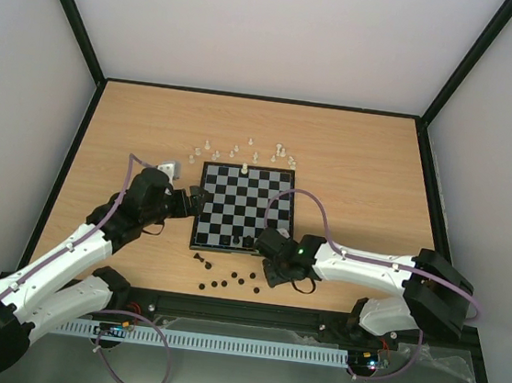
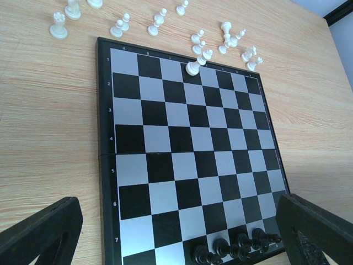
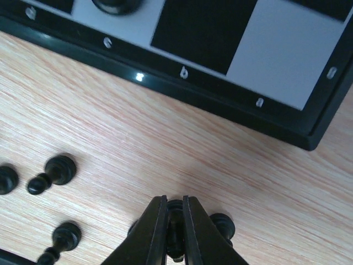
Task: Set up the chess pieces on the board
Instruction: Pick up the chess piece at the center of the board, then place the chess piece on the chessboard.
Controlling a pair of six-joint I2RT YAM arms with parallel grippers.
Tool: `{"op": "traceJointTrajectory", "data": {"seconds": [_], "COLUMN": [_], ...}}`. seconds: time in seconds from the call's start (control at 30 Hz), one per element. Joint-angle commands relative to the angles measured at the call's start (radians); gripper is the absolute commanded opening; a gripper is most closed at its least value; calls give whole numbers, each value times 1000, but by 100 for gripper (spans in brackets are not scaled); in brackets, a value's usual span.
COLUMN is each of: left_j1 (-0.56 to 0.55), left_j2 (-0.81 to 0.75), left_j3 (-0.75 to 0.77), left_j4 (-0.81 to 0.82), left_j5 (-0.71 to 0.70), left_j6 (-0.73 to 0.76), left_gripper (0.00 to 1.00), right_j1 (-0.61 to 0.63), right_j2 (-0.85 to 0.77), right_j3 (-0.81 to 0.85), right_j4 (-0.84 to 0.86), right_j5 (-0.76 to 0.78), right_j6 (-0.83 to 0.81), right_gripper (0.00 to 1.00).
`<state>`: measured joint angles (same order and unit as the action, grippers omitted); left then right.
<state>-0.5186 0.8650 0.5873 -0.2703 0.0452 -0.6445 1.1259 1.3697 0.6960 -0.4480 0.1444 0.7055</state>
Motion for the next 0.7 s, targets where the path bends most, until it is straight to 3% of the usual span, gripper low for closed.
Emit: {"op": "traceJointTrajectory", "data": {"seconds": [0.0,0.37,0.67], "left_j1": [0,0,2], "left_j2": [0,-22,-45], "left_j3": [-9,0,13], "left_j4": [14,-8,-33], "left_j5": [7,-2,-16], "left_j6": [-4,4,8], "left_gripper": [99,99,99], "right_j1": [4,-47,-80], "right_j2": [2,158,217], "right_j3": [78,283,324], "right_j4": [-68,-100,-103], "right_j5": [65,208,218], "right_j6": [3,-65,-96], "right_gripper": [8,9,9]}}
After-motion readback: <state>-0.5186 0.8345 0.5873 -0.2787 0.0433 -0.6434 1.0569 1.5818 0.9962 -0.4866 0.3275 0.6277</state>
